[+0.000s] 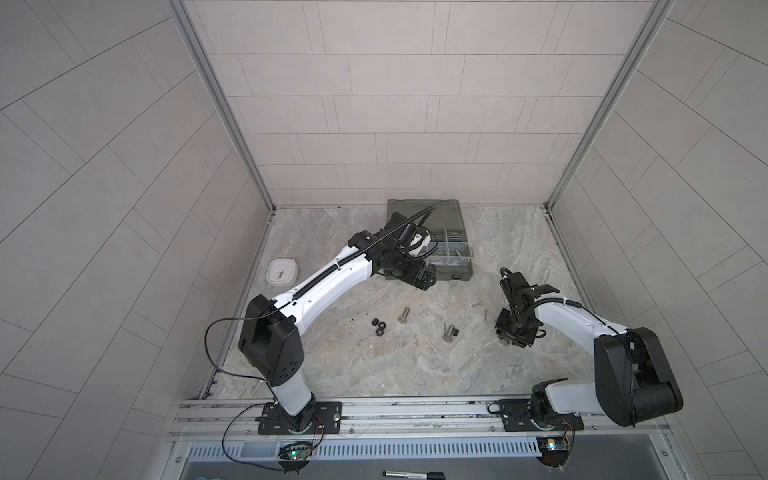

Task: Sort the screws and nuts into containers
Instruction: 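Lower and close the right gripper on the hex bolt, then carry the bolt to the box and release it beside the first bolt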

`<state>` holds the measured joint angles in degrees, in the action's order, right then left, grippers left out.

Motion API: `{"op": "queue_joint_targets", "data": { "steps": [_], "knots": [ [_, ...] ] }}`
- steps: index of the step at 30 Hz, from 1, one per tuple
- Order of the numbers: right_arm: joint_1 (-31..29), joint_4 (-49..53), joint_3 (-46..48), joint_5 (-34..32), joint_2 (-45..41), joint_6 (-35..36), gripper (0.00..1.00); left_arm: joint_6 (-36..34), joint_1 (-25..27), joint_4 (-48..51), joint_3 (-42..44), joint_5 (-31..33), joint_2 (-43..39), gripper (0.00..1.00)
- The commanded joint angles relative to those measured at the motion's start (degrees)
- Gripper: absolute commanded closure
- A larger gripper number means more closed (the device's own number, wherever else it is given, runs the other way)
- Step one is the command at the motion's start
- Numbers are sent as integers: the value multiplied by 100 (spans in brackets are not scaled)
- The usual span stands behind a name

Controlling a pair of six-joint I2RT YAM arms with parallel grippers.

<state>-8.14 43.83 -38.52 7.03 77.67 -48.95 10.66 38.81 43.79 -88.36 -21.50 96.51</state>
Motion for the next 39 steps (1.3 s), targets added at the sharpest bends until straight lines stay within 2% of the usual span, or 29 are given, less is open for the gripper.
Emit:
{"op": "queue_joint_targets", "data": {
  "steps": [1, 10, 15, 19, 24, 31, 39],
  "knots": [
    [119, -182, 129, 91, 19, -107, 61, 8, 26, 130, 82, 75, -160, 0],
    [278, -380, -26, 148, 387, 234, 64, -173, 30, 287, -196, 104, 75, 0],
    [305, -332, -251, 287, 677, 418, 80, -222, 28, 272, -300, 95, 208, 0],
    [306, -51, -538, 253, 876, 659, 89, -286, 28, 226, -353, 115, 279, 0],
    [305, 419, -1023, 199, 841, 819, 90, -331, -4, 226, -410, 207, 348, 0],
    [214, 1001, -2339, 97, 837, 978, 90, -319, -297, 171, -408, 255, 359, 0],
    [61, 1171, -4272, 248, 1983, 975, 89, -283, -811, -80, -638, 125, 527, 0]
  ]
}}
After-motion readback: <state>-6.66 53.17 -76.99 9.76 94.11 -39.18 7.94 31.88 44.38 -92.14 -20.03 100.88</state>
